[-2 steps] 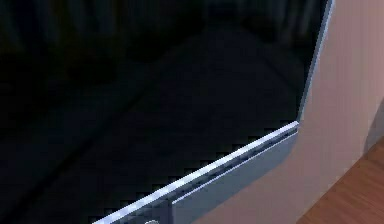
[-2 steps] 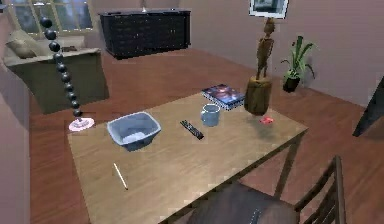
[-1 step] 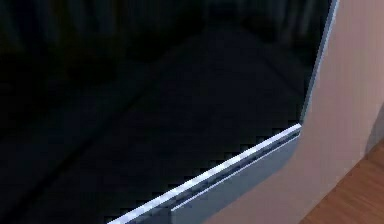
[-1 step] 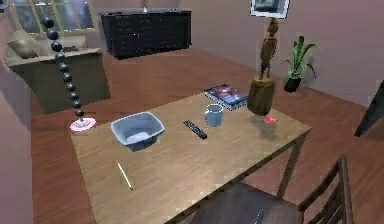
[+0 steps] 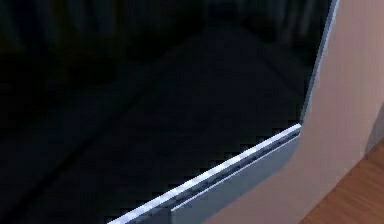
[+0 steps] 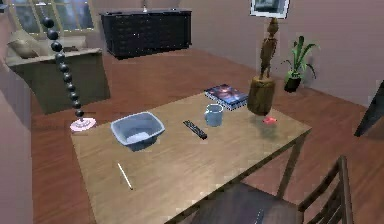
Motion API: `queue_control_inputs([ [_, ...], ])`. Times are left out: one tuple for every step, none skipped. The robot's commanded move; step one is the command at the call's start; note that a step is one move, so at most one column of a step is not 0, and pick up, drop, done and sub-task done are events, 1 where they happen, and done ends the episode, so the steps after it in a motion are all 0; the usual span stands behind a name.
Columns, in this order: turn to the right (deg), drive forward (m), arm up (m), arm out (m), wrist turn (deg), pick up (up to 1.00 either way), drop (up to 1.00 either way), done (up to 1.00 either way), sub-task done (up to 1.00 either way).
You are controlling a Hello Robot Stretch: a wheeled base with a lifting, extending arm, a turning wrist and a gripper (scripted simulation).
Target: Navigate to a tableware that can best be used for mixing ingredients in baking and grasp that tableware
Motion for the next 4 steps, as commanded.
queue_control_inputs([
  [45.0, 0.0, 0.0, 0.0, 0.0, 0.0, 0.0, 0.0, 0.0],
  [27.0, 0.0, 0.0, 0.0, 0.0, 0.0, 0.0, 0.0, 0.0],
  [0.0, 0.15, 0.0, 0.0, 0.0, 0.0, 0.0, 0.0, 0.0],
  [-45.0, 0.0, 0.0, 0.0, 0.0, 0.0, 0.0, 0.0, 0.0],
])
